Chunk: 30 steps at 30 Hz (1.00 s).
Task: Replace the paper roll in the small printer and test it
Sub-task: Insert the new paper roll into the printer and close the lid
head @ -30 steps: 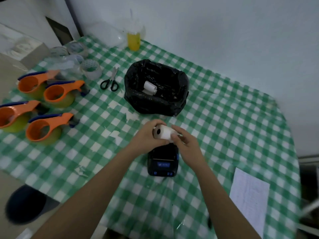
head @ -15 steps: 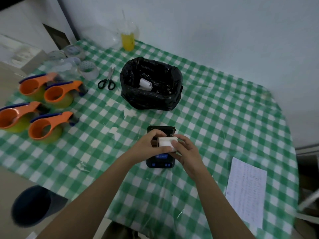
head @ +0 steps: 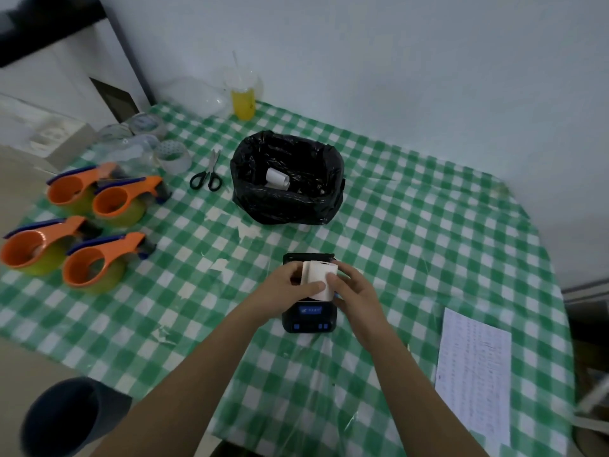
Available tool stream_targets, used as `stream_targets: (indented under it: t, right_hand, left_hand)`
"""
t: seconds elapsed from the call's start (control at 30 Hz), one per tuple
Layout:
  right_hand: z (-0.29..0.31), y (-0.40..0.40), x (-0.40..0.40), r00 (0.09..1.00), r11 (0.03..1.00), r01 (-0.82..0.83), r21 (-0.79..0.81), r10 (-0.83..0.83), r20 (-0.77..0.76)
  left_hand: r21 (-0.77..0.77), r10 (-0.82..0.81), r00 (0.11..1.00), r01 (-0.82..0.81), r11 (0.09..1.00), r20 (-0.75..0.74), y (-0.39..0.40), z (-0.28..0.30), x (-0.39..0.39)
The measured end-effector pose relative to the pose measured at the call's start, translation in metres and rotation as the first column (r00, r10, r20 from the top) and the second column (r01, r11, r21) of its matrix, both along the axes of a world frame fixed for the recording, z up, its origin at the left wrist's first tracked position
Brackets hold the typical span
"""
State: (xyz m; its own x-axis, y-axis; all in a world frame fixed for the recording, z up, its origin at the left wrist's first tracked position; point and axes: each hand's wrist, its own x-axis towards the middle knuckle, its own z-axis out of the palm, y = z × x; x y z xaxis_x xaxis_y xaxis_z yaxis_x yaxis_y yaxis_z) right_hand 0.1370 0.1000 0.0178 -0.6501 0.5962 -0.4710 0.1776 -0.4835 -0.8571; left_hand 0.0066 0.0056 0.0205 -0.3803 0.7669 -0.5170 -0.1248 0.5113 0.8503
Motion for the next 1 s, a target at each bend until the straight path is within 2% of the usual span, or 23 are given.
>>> stream_targets:
  t: [0.13, 0.27, 0.47, 0.57, 0.7, 0.77, 0.8, 0.87, 0.93, 1.0]
  right_hand:
    - [0.008, 0.001, -0.006, 0.999, 0.998, -0.028, 0.054, 0.026, 0.033]
    - [0.013, 0.004, -0.007, 0.993, 0.993, -0.108, 0.049, 0.106, 0.041]
    - [0.010, -0.003, -0.005, 1.000, 0.995, -0.021, -0.097, 0.019, -0.025]
    - [0.003, -0.008, -0.005, 0.999, 0.996, -0.010, -0.091, 0.006, -0.040]
    - [0.002, -0.002, -0.006, 0.997, 0.994, -0.075, -0.075, 0.073, -0.025]
    - [-0.003, -0.002, -0.005, 0.994, 0.994, -0.110, 0.020, 0.109, 0.030]
    - [-0.007, -0.004, -0.004, 0.989, 0.981, -0.131, 0.145, 0.121, 0.080]
    - [-0.015, -0.008, 0.002, 0.976, 0.866, -0.197, 0.460, 0.126, 0.180]
    - [-0.025, -0.010, 0.009, 0.945, 0.628, -0.321, 0.709, 0.160, 0.286]
    - [-0.040, -0.010, 0.013, 0.909, 0.402, -0.417, 0.815, 0.173, 0.380]
  left_hand:
    - [0.006, 0.013, 0.998, -0.013, 1.000, 0.063, -0.001, -0.001, -0.003]
    - [0.013, -0.038, 0.998, 0.038, 0.999, 0.051, 0.001, 0.003, -0.006]
    - [0.023, 0.049, 0.996, -0.051, 0.998, 0.080, 0.004, 0.000, -0.006]
    - [0.003, 0.117, 0.976, -0.119, 0.993, 0.185, 0.001, -0.004, -0.007]
    - [0.000, 0.035, 0.979, -0.036, 0.999, 0.201, -0.005, -0.006, -0.010]
    - [-0.002, 0.039, 0.979, -0.039, 0.999, 0.200, -0.006, -0.009, -0.011]
    - [-0.014, 0.059, 0.978, -0.058, 0.998, 0.199, -0.005, -0.012, -0.011]
    - [-0.053, 0.128, 0.973, -0.120, 0.991, 0.191, -0.002, -0.019, -0.010]
    - [-0.086, 0.173, 0.966, -0.159, 0.983, 0.192, 0.000, -0.028, -0.010]
    - [-0.105, 0.190, 0.961, -0.171, 0.980, 0.200, 0.001, -0.034, -0.009]
